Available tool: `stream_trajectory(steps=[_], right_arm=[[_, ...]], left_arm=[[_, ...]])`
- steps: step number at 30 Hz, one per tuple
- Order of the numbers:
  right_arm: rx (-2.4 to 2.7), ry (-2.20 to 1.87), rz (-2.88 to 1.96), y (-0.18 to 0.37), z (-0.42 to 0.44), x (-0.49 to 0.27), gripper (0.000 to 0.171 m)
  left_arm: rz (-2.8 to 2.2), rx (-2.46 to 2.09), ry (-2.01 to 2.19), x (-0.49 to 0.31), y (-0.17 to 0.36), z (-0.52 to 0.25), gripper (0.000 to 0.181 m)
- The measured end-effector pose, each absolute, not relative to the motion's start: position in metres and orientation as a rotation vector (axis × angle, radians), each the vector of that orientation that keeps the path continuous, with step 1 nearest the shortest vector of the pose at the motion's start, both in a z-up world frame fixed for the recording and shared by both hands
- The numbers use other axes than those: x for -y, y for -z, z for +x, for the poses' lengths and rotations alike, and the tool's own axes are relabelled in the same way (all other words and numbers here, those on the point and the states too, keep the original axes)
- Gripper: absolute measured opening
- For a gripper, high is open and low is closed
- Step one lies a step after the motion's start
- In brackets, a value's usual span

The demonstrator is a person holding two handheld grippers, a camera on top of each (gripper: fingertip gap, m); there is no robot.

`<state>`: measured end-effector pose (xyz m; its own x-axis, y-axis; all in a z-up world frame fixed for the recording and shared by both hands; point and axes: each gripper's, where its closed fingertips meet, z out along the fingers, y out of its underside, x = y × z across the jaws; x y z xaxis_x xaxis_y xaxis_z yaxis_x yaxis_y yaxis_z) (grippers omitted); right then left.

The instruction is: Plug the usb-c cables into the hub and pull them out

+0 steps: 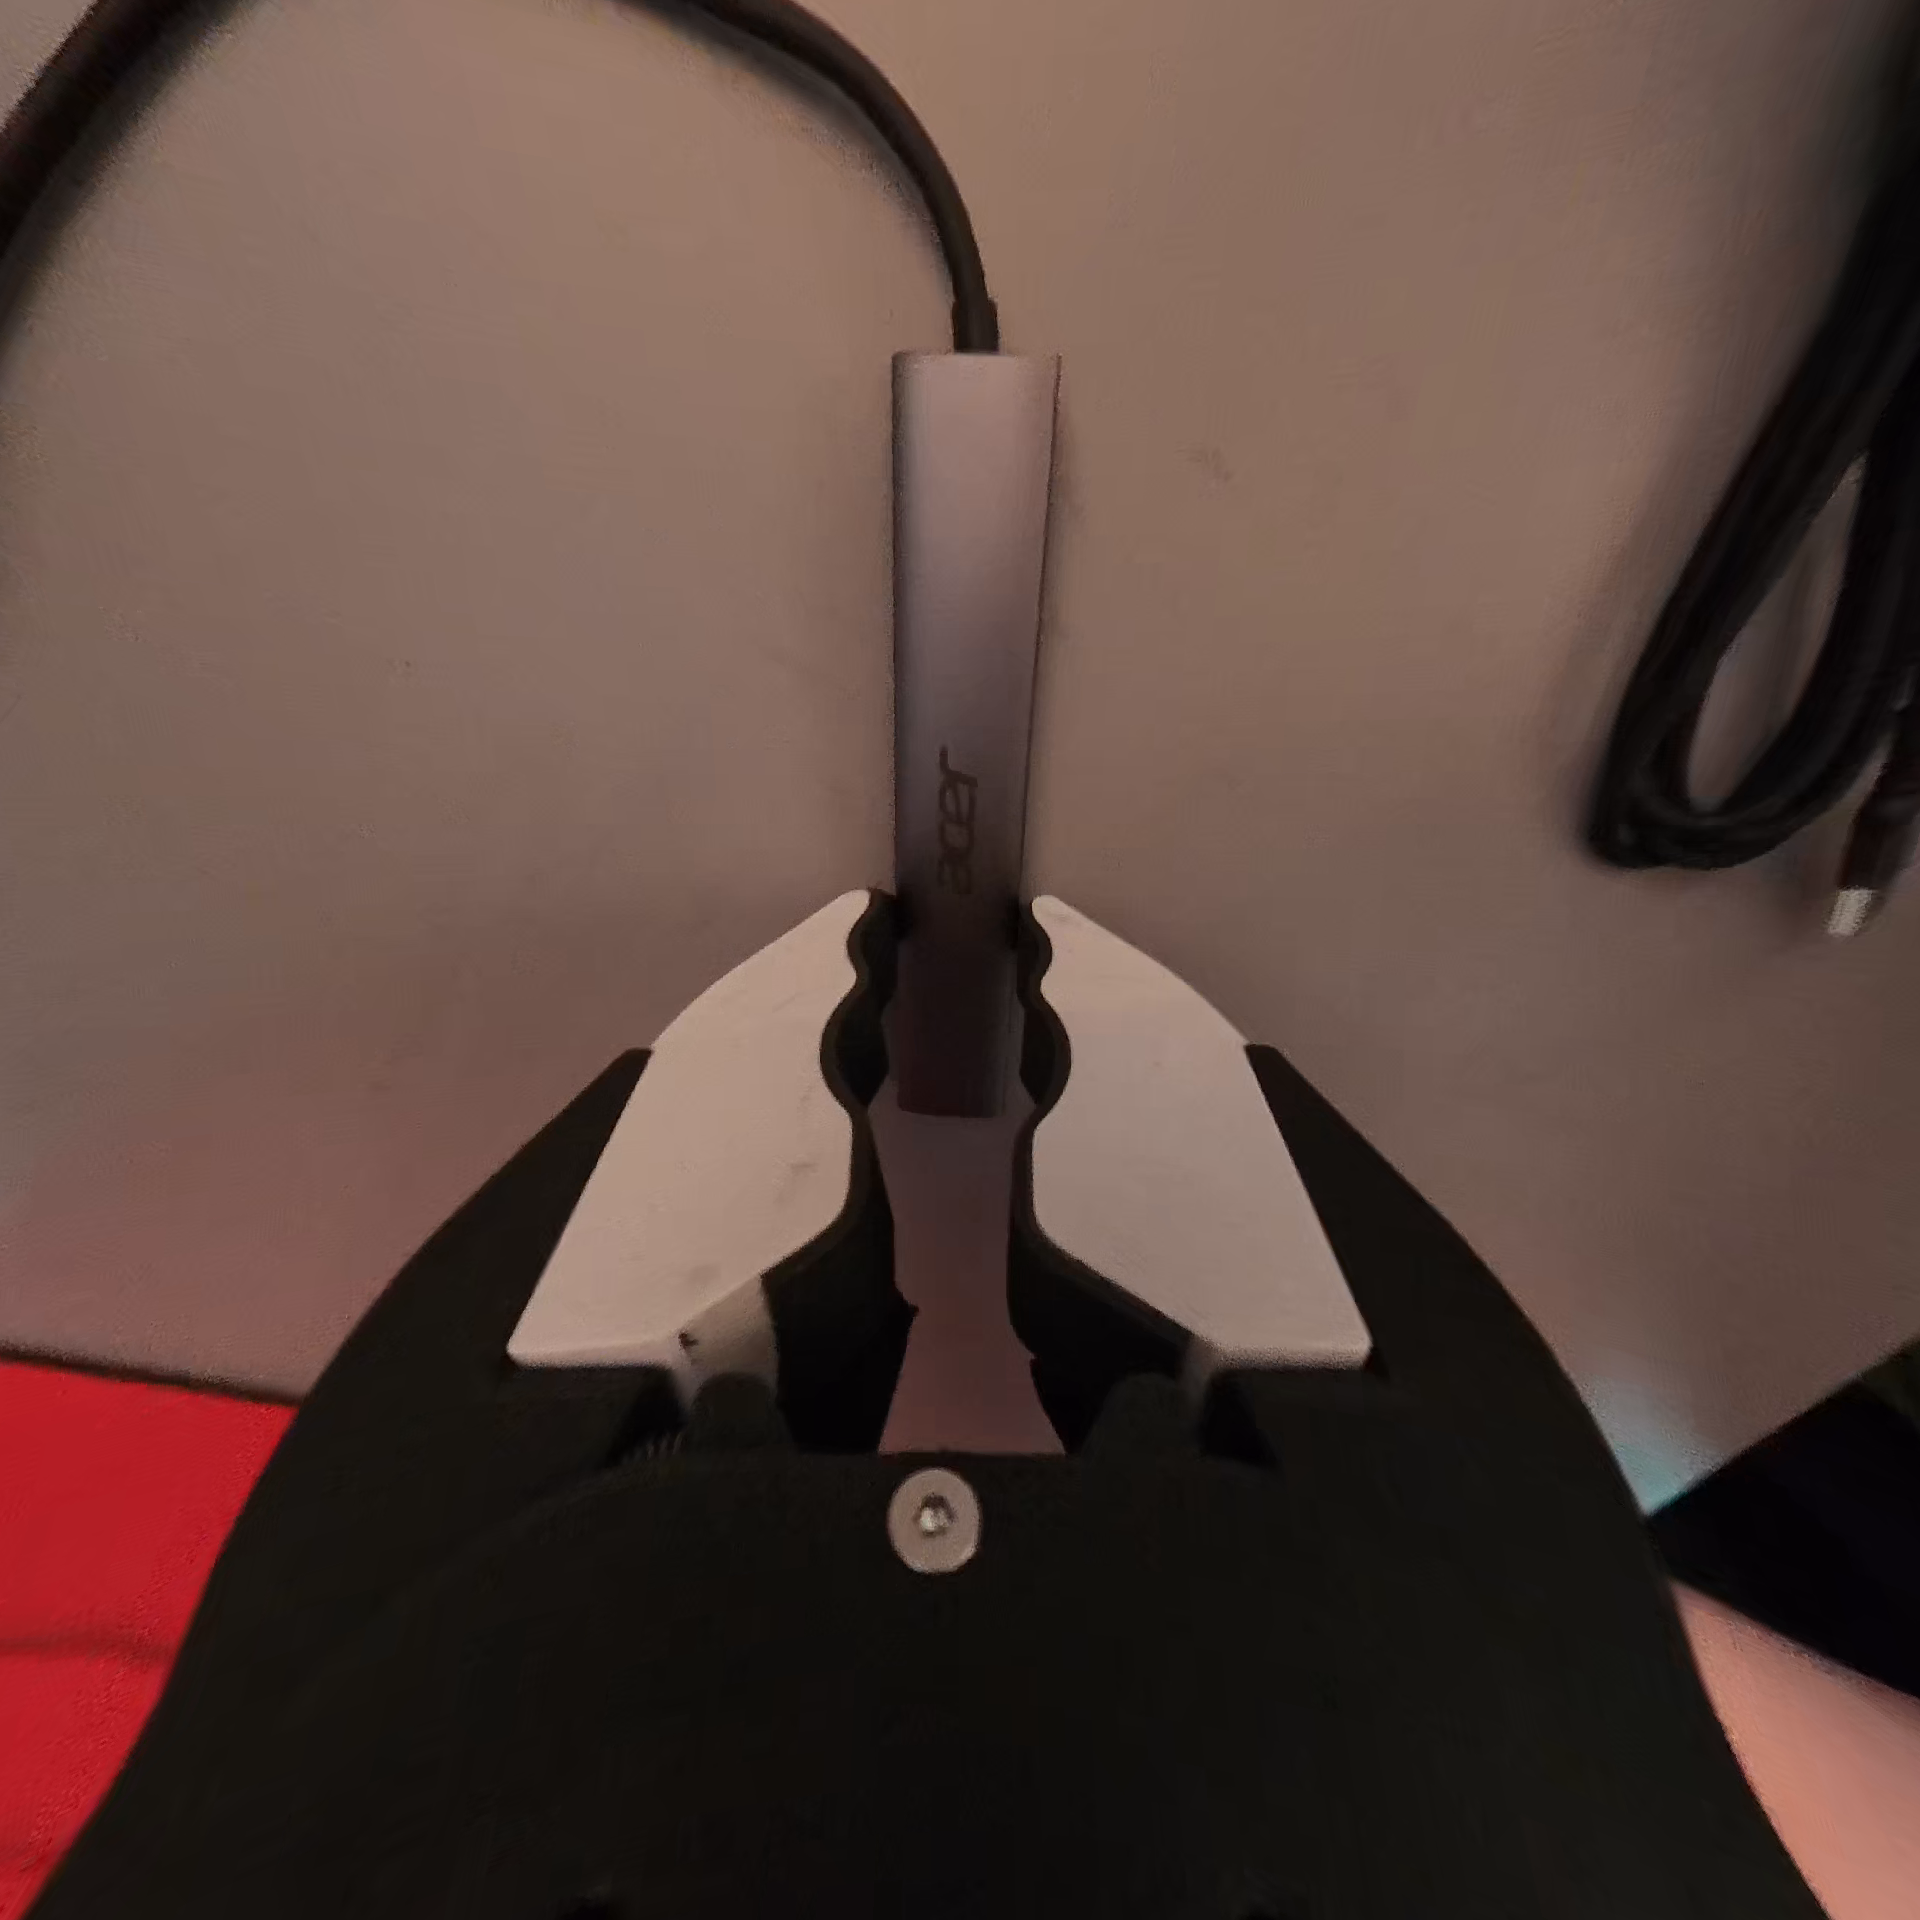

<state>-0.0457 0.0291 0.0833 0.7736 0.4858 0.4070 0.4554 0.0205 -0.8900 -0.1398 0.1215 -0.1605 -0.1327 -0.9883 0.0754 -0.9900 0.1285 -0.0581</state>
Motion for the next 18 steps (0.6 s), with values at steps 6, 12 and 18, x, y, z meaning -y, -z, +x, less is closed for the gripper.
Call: stream_trajectory(steps=[6,12,18], right_arm=[[0.765,-0.055,-1.620,-0.082,-0.042,-0.029,0.009],[0.781,-0.075,-1.698,-0.066,-0.039,-0.033,0.008],[0.776,-0.075,-1.765,-0.050,-0.035,-0.040,0.009]], left_arm=[[2.177,2.017,-0.672,-0.113,0.147,-0.118,0.021],[2.103,1.728,-1.279,-0.101,0.100,-0.092,0.021],[1.927,1.392,-1.883,-0.107,0.032,-0.075,0.021]])
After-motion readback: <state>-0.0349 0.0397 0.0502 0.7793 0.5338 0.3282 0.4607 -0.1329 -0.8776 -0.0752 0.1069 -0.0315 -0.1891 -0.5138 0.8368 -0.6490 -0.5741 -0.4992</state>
